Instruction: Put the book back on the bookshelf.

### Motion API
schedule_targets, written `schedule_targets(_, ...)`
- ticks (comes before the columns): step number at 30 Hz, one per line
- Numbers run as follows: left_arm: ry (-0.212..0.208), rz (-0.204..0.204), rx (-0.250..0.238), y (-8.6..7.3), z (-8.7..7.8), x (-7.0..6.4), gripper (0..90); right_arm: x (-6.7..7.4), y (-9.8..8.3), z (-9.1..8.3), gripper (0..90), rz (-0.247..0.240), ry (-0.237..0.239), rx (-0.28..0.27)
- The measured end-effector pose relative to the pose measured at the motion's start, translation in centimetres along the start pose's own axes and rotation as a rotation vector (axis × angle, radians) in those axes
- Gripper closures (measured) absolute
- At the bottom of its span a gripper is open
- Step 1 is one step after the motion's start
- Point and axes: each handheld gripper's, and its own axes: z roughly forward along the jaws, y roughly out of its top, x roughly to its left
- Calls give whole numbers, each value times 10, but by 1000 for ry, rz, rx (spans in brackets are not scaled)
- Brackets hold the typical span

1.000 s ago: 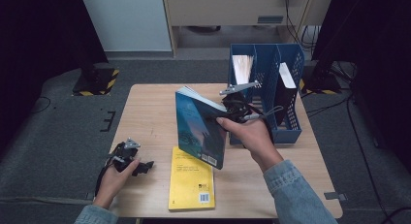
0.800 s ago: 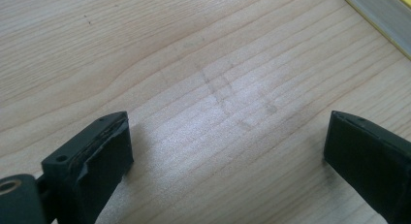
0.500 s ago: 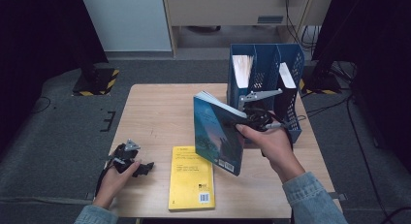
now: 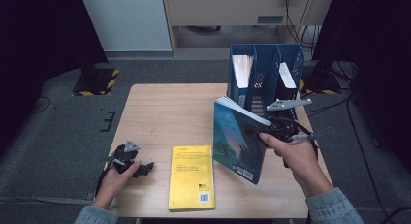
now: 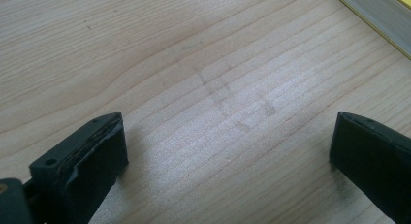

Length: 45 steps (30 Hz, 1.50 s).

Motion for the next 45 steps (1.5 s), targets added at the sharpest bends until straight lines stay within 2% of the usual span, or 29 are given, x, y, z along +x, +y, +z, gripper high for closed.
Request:
schedule_targets(8,2,-1,-5,0,0,0,0,-5,-6,-24,739,15,-22,-11)
schedule_targets(15,2,-6,-9,-1,0,-1,0,-9,-2,-39,738,37,-37,-14)
schedule_targets(24,3,-6,-12,-1,0,-1,0,-31,9,-57,737,131,-7,-69)
schedule_targets(30,3,-8,-13,-1,0,-2,0,-43,13,-70,737,173,-12,-94)
schedule_targets(45,4,-9,-15,-1,0,-2,0,-58,30,-99,736,211,-62,-149)
